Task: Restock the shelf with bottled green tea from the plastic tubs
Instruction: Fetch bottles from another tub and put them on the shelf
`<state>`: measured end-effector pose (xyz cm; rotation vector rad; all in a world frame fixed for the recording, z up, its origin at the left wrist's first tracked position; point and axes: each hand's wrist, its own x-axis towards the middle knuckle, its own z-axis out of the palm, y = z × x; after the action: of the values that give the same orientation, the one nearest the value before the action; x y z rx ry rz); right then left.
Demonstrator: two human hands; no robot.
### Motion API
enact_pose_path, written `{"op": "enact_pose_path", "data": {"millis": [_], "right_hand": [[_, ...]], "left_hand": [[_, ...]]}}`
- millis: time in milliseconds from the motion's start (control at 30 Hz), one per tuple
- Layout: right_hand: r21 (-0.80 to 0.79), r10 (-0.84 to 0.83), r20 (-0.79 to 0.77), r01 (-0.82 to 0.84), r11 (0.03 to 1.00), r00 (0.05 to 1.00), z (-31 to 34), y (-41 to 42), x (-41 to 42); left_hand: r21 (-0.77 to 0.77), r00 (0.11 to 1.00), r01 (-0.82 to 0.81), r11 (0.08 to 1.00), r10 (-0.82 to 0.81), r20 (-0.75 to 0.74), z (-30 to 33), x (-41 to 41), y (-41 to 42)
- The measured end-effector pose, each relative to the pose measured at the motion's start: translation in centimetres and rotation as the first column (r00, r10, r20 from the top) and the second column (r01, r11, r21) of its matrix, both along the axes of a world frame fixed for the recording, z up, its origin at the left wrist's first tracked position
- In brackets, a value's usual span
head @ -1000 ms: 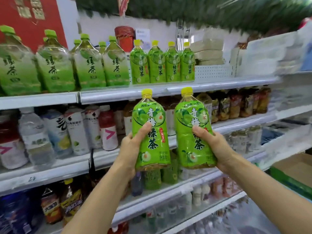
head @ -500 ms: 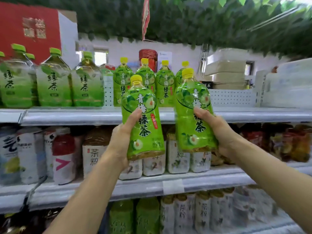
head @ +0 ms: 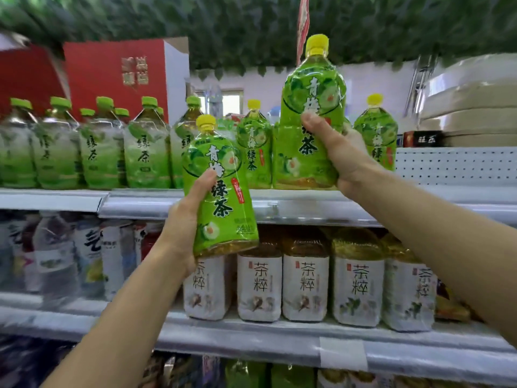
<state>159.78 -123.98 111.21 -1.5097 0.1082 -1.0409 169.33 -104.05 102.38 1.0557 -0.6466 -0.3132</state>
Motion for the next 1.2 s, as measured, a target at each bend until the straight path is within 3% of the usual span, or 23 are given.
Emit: {"op": "enact_pose_path", "data": {"millis": [233,400,600,800,900,967,1000,1033,1067,1100,1200], "right_hand": [[0.015,0.05,0.039,-0.05,0.999,0.998,1.5,2.1,6.9],[0.03,0.058,-0.016,-0.058,0.998,0.998,0.7,2.5,10.5],[-0.03,0.04,-0.211,-0.047,0.998,0.977,-0.4,1.9,12.4],[-0.066,0.131,-0.294,-0.157,0.985,0.947,-0.2,1.3,12.6],[-0.174,0.02,-0.372,-0.091,0.981,0.928,0.1,2.1,11.9],[-0.387,-0.275,-0.262,0.16,0.908,0.925,-0.2,2.9,11.2],[-0.471,-0.389,-0.092,0.304,0.828,0.917,-0.7,3.7,10.2],[-0.516,-0.399,0.082,0.381,0.767,0.913,-1.2,4.9,8.9],[-0.56,-0.346,0.162,0.374,0.739,0.924,-1.8,5.9,7.6],[-0.602,-0.265,0.129,0.288,0.745,0.956,-2.6,6.8,6.5],[-0.516,-0.064,-0.252,-0.078,0.853,0.966,-4.4,9.0,3.9]], "left_hand": [[0.028,0.998,-0.058,0.998,0.058,0.002,0.9,4.0,2.7],[0.028,0.999,-0.035,0.999,0.035,0.0,1.0,5.9,3.8],[0.021,1.0,0.002,1.0,-0.002,-0.007,0.7,7.2,4.2],[0.0,1.0,0.009,1.0,-0.009,-0.003,0.5,7.2,3.7],[-0.008,1.0,0.016,1.0,-0.016,0.006,0.6,6.5,3.3],[-0.016,1.0,0.018,1.0,-0.018,0.016,0.8,6.0,2.9],[-0.025,1.0,0.023,0.999,-0.023,0.02,0.8,5.8,2.7],[-0.039,0.999,0.031,0.999,-0.03,0.021,0.9,5.6,2.4],[-0.06,0.999,0.041,0.997,-0.04,0.018,1.0,5.4,2.1],[-0.079,0.999,0.049,0.996,-0.047,0.019,1.1,5.2,1.8],[-0.1,0.993,0.109,0.989,-0.104,0.05,1.8,4.3,0.5]]}}
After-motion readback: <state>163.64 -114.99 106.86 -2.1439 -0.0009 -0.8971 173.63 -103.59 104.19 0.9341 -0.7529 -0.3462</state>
